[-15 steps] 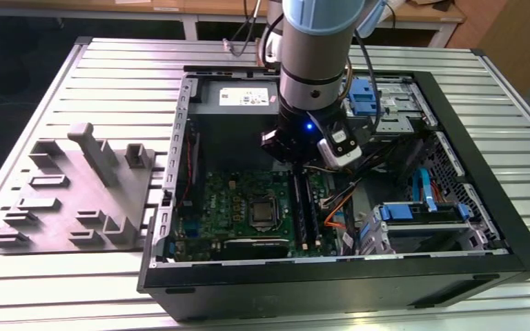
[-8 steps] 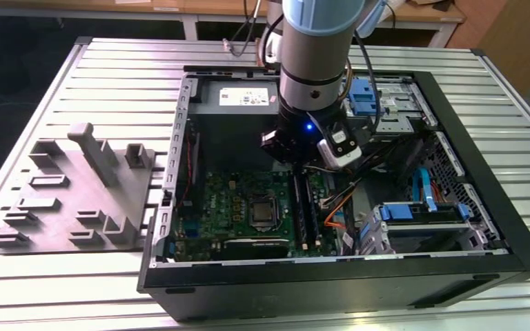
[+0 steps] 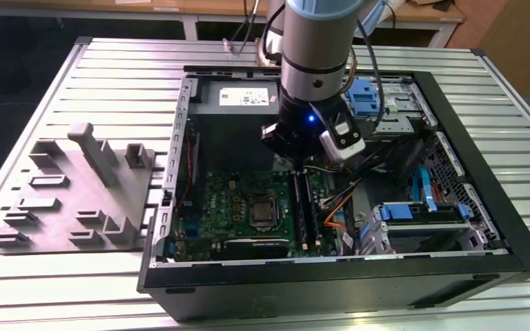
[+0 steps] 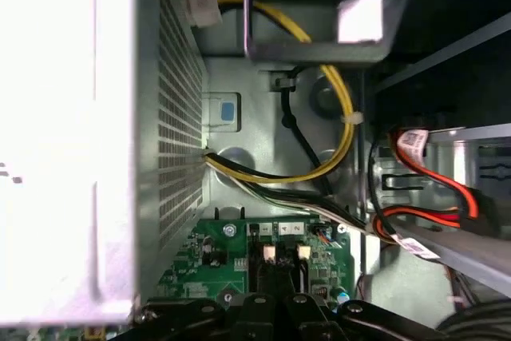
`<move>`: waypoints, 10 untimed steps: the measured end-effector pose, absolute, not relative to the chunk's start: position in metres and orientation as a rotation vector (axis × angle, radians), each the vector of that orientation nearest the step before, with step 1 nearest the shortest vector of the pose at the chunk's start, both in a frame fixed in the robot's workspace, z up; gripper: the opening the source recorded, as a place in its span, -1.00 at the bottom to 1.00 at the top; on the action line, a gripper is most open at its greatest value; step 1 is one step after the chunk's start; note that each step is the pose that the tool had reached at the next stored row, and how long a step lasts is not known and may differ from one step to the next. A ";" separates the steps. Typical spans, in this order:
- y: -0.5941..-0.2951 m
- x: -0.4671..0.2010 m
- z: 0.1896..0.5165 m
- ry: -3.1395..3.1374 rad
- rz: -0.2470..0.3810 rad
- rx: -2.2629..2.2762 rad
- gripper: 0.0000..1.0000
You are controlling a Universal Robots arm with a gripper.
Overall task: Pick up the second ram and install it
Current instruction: 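Press down the second ram until it locks into place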
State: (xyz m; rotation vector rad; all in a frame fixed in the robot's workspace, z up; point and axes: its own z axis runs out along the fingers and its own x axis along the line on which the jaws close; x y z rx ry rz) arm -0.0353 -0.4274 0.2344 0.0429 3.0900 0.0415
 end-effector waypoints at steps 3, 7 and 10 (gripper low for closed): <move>-0.427 -0.035 0.235 3.090 0.042 0.043 -0.80; -0.428 -0.035 0.236 3.090 0.041 0.043 -0.80; -0.430 -0.035 0.236 3.090 0.041 0.043 -0.80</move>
